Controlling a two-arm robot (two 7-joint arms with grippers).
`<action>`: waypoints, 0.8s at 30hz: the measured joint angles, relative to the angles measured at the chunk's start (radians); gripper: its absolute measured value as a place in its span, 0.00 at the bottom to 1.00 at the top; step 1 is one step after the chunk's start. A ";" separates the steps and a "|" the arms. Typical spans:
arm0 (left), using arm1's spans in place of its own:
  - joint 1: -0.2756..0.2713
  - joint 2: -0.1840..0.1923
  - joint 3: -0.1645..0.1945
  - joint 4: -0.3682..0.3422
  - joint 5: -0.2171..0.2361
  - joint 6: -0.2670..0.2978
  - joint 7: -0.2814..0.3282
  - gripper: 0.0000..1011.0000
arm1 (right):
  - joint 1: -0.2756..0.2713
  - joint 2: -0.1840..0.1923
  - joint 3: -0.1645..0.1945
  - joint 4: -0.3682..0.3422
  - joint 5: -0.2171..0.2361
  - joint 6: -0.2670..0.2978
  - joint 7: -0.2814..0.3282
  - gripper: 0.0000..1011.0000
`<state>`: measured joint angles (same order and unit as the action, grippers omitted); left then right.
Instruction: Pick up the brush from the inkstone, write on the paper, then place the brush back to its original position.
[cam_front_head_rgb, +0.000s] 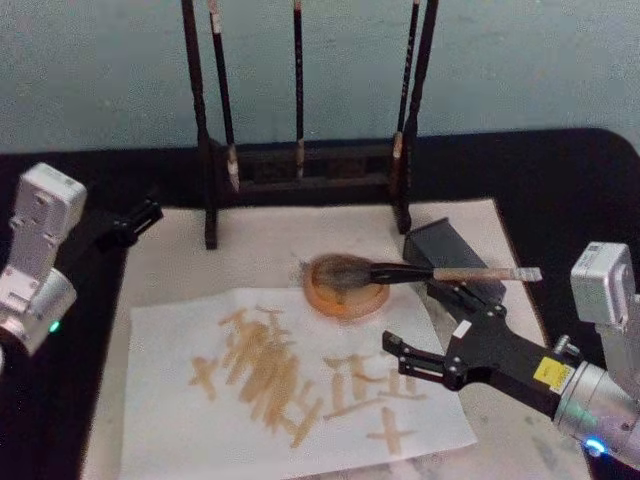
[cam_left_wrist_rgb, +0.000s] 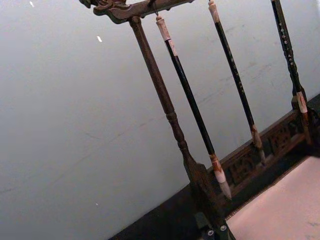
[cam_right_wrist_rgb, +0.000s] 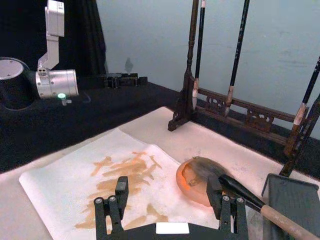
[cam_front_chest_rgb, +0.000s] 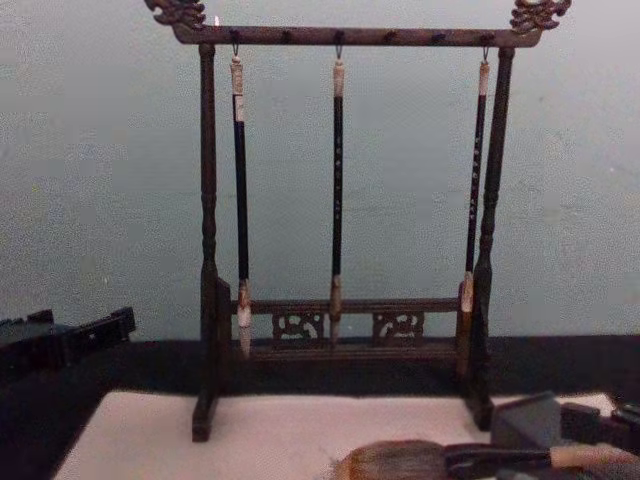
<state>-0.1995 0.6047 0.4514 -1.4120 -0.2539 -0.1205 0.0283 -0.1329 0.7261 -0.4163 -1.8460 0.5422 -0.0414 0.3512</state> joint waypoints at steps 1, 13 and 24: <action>0.000 0.000 0.000 0.000 0.000 0.000 0.000 0.99 | 0.000 0.000 0.000 0.000 0.000 0.000 0.000 1.00; 0.000 0.000 0.000 0.000 0.000 0.000 0.000 0.99 | -0.001 0.005 0.003 -0.003 0.008 0.000 -0.001 1.00; 0.000 0.000 0.000 0.000 0.000 0.000 0.000 0.99 | -0.002 0.006 0.004 -0.004 0.011 0.001 -0.002 1.00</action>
